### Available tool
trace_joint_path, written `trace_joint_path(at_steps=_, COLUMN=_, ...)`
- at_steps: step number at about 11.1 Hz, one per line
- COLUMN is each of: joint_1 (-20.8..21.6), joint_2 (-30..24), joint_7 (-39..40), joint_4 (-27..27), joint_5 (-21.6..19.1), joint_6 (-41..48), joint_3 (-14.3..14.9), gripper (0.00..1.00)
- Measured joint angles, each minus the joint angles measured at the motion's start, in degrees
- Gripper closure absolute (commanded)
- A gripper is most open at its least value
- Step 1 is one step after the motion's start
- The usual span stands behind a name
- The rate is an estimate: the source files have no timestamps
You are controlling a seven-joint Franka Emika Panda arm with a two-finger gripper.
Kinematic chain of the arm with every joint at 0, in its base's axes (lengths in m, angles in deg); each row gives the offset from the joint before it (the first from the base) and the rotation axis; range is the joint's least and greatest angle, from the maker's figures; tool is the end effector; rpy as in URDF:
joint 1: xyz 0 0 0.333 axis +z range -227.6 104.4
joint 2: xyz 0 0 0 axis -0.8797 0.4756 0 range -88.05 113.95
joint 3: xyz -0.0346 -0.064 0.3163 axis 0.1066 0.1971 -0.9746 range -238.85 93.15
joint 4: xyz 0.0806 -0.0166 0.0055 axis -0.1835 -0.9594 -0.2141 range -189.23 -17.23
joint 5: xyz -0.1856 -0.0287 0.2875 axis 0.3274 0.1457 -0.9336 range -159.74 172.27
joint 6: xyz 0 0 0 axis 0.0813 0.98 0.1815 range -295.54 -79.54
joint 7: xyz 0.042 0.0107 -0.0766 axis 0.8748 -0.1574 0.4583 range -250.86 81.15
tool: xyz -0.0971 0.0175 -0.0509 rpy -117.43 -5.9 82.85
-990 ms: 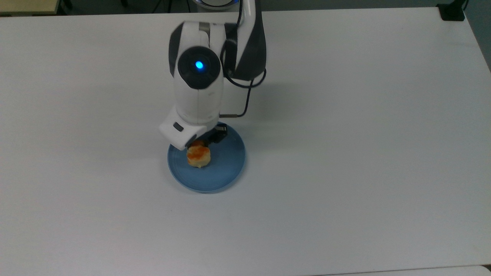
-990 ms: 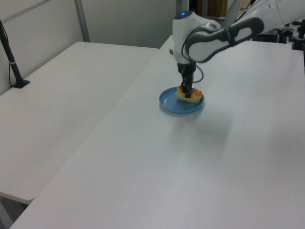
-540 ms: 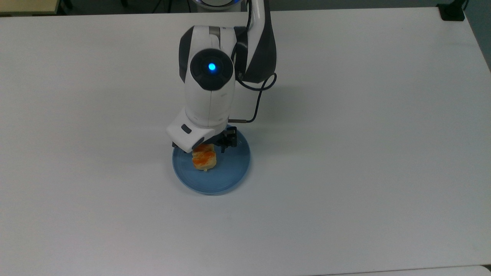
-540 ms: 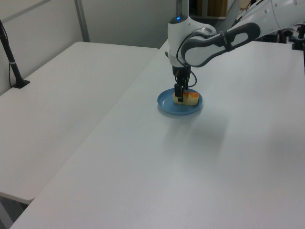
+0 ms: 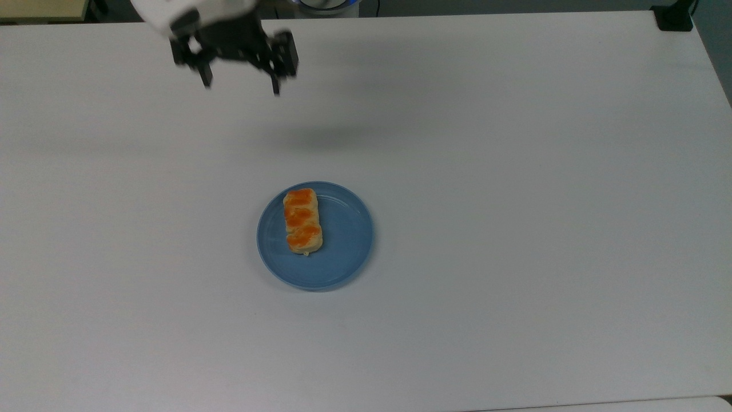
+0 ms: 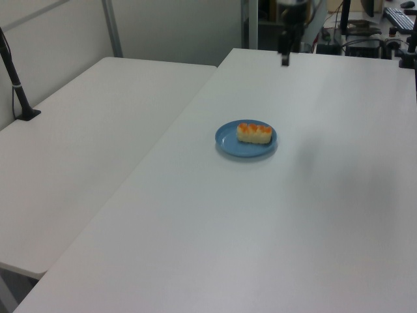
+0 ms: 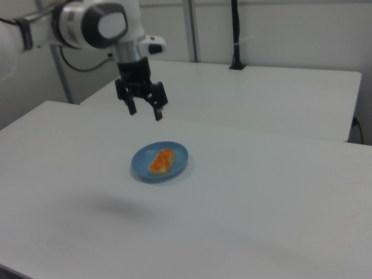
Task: Put the bread onto the plate
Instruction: 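Open the gripper to release the bread and raise away from the plate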
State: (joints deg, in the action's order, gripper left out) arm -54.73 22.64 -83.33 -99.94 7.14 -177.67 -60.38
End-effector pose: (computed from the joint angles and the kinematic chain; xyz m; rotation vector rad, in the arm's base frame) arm 0.5630 -0.0462 0.5761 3.0873 -0.1019 0.0209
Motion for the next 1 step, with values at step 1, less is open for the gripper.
trace_joint_path(at_steps=1, joint_1=-0.54, joint_2=-3.82, joint_7=0.0, joint_4=-1.52, joint_5=0.0, joint_6=2.28, joint_3=0.0, gripper=0.0)
